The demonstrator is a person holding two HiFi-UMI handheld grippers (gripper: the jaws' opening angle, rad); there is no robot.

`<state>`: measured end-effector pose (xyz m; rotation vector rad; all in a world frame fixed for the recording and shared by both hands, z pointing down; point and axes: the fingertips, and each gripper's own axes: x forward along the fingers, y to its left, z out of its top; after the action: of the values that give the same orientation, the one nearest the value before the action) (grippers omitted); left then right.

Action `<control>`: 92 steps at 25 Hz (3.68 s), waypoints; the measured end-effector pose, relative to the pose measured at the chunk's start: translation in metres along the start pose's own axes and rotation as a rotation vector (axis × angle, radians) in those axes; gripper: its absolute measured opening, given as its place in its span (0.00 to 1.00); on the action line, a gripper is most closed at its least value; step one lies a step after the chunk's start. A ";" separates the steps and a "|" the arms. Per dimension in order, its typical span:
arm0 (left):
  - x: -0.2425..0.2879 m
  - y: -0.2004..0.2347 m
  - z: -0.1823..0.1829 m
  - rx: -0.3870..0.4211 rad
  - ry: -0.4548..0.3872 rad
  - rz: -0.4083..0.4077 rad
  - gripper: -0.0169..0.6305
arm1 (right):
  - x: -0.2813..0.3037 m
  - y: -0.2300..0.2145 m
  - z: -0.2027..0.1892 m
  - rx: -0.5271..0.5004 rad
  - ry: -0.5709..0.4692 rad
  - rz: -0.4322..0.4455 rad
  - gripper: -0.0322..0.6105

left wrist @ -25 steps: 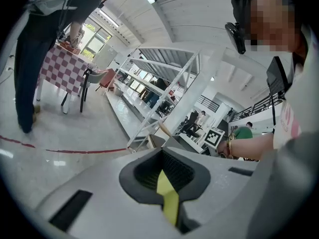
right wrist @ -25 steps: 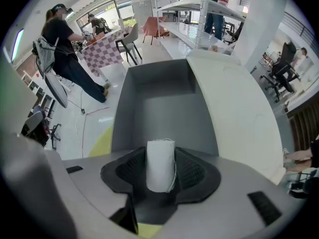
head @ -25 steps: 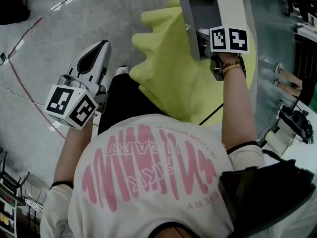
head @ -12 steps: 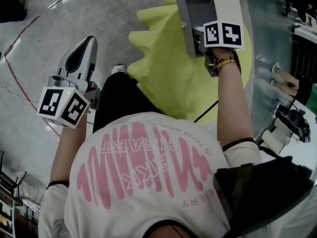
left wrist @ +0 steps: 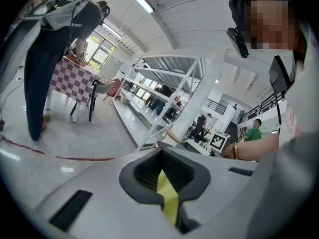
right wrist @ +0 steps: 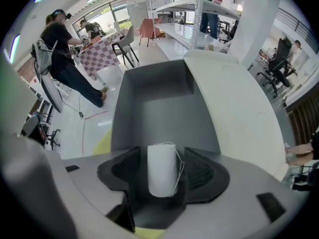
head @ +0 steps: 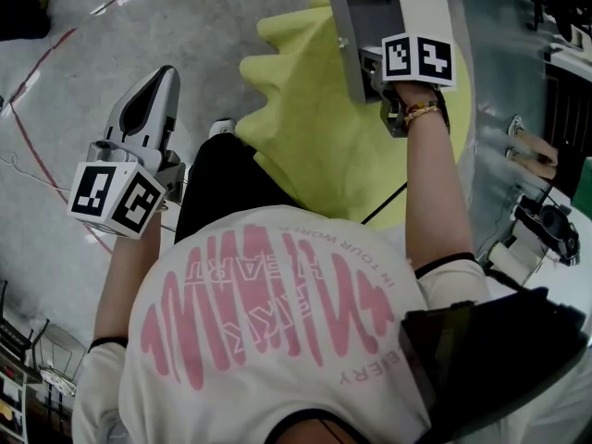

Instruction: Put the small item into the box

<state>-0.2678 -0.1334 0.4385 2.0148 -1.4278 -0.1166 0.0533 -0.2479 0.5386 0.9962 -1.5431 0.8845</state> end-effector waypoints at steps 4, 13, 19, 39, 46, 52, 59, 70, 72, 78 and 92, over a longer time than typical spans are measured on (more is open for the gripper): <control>-0.005 -0.005 0.003 0.018 -0.007 0.007 0.04 | -0.003 -0.002 0.001 0.014 -0.017 0.004 0.45; -0.022 -0.012 0.013 0.034 -0.043 0.037 0.04 | -0.019 -0.007 0.012 0.145 -0.138 0.030 0.45; -0.032 -0.024 0.013 0.045 -0.076 0.058 0.04 | -0.032 -0.008 0.021 0.190 -0.249 0.081 0.44; -0.082 -0.106 0.056 0.136 -0.226 0.081 0.04 | -0.103 -0.003 0.012 0.432 -0.702 0.492 0.06; -0.081 -0.167 0.058 0.186 -0.249 -0.009 0.04 | -0.207 0.022 -0.001 0.278 -1.019 0.702 0.06; -0.084 -0.223 0.069 0.245 -0.292 -0.095 0.04 | -0.309 0.024 -0.028 0.135 -1.255 0.751 0.06; -0.088 -0.293 0.075 0.297 -0.341 -0.202 0.04 | -0.398 0.000 -0.085 0.006 -1.456 0.557 0.06; -0.081 -0.370 0.040 0.320 -0.326 -0.225 0.04 | -0.409 -0.054 -0.179 -0.104 -1.381 0.132 0.06; -0.084 -0.375 0.034 0.319 -0.325 -0.216 0.04 | -0.407 -0.067 -0.194 -0.074 -1.365 0.104 0.06; -0.093 -0.389 0.010 0.342 -0.296 -0.193 0.04 | -0.398 -0.101 -0.237 0.043 -1.316 0.074 0.06; -0.112 -0.390 -0.060 0.327 -0.232 -0.159 0.04 | -0.362 -0.131 -0.321 0.038 -1.186 0.007 0.06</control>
<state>0.0290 0.0654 0.2359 2.4493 -1.5030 -0.2018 0.3303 0.0495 0.2446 1.6863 -2.4805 0.2626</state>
